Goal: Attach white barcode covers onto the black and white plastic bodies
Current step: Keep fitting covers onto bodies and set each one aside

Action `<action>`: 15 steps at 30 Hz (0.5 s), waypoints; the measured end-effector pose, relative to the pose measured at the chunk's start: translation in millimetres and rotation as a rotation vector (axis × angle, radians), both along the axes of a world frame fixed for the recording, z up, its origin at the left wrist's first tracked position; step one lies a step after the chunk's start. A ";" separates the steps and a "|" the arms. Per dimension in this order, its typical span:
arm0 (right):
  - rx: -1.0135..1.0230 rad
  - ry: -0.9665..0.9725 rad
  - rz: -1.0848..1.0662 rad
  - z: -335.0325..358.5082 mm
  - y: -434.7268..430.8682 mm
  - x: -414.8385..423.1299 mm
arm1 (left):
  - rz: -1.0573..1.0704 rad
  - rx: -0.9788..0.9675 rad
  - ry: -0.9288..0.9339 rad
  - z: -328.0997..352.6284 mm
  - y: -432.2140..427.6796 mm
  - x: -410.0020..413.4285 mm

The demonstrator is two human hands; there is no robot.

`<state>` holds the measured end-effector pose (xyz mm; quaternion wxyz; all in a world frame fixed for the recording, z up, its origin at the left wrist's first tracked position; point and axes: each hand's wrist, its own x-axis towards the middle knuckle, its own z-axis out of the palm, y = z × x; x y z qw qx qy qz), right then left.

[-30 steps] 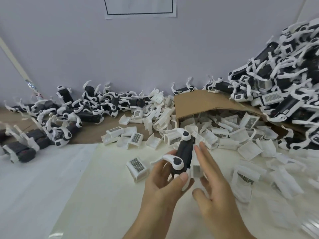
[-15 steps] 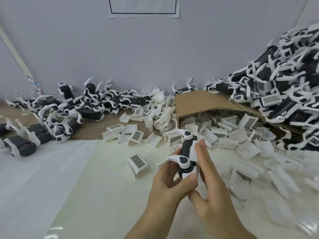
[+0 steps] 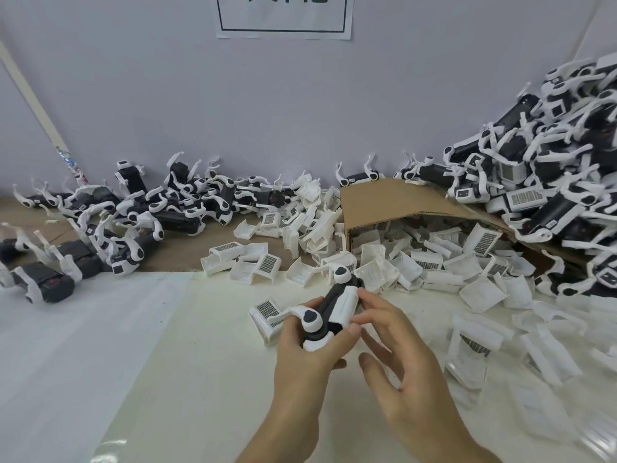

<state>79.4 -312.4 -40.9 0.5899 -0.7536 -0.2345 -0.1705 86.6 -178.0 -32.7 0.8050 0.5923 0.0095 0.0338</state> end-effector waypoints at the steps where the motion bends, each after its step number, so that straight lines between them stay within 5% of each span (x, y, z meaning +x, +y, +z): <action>1: -0.014 -0.005 0.007 -0.1 0.1 0.6 | 0.038 0.016 -0.014 -0.6 2.0 1.4; 11: -0.061 -0.153 -0.148 10.0 -8.7 3.9 | 0.110 0.038 -0.141 9.3 12.1 6.3; 15: -0.072 -0.076 -0.266 23.2 -22.7 6.0 | -0.069 0.074 -0.237 17.2 16.4 5.2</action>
